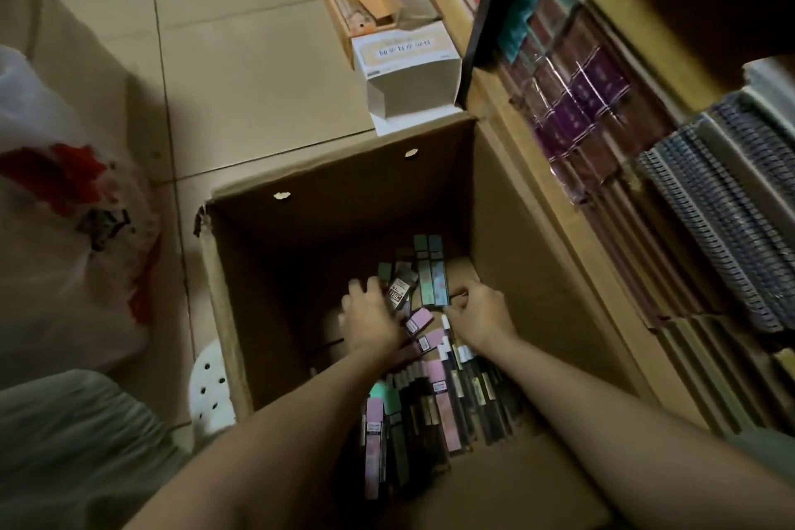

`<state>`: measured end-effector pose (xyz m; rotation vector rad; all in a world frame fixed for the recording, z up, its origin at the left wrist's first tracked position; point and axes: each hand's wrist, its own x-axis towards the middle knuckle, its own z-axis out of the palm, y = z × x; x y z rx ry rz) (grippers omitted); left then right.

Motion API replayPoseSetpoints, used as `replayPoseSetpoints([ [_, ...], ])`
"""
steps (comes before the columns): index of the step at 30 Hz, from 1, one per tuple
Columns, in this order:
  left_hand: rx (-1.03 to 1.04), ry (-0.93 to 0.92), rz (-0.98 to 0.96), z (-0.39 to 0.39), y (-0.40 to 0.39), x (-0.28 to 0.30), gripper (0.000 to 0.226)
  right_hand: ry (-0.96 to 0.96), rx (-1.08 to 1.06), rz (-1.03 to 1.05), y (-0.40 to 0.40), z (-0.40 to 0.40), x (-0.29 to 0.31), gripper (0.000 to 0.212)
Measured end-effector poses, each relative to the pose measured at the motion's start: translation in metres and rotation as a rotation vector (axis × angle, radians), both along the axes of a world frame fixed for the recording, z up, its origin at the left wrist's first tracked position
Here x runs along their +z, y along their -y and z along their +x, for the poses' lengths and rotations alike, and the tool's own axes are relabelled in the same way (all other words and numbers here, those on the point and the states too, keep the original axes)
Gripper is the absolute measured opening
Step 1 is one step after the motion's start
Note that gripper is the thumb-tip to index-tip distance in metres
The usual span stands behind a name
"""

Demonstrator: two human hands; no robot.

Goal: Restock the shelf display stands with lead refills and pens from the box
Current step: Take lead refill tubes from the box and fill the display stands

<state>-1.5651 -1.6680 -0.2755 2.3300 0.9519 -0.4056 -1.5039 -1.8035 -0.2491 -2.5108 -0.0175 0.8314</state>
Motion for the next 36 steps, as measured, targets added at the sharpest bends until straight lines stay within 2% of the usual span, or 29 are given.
replayPoseSetpoints([
  [2,0.073,0.011,-0.074,0.001,-0.001,-0.004,0.067,0.016,-0.04,0.02,-0.012,0.007,-0.007,0.035],
  [5,0.151,0.054,-0.149,-0.006,-0.001,-0.004,0.053,0.077,-0.062,0.014,-0.03,0.019,-0.017,0.042],
  [9,0.229,0.107,-0.239,-0.016,0.003,-0.007,0.047,0.16,-0.065,-0.068,-0.047,0.025,-0.025,0.053],
  [14,0.285,0.069,-0.298,-0.012,0.004,-0.011,0.029,0.09,-0.167,-0.081,-0.046,0.021,-0.031,0.044],
  [16,0.367,0.089,-0.344,-0.013,0.006,-0.011,0.017,0.066,-0.183,-0.027,-0.04,0.019,-0.033,0.038],
  [20,0.576,0.146,-0.44,-0.017,0.007,-0.007,0.015,0.022,-0.282,0.14,-0.026,0.016,-0.025,0.035],
  [23,0.677,0.209,-0.637,-0.013,0.004,0.007,0.019,-0.007,-0.279,0.251,-0.014,0.013,-0.007,0.063],
  [26,0.596,0.18,-0.89,-0.011,0.001,0.028,0.022,-0.116,-0.228,0.397,-0.002,0.006,0.016,0.086],
  [30,0.532,0.187,-1.038,-0.017,0.007,0.051,0.005,-0.137,-0.23,0.46,0.006,-0.005,0.039,0.075],
  [34,0.535,0.24,-1.132,-0.029,0.014,0.059,0.017,-0.082,-0.197,0.504,0.009,-0.018,0.052,0.048],
  [36,0.516,0.239,-1.125,-0.034,0.012,0.059,0.013,-0.077,-0.179,0.545,0.007,-0.021,0.054,0.042],
])
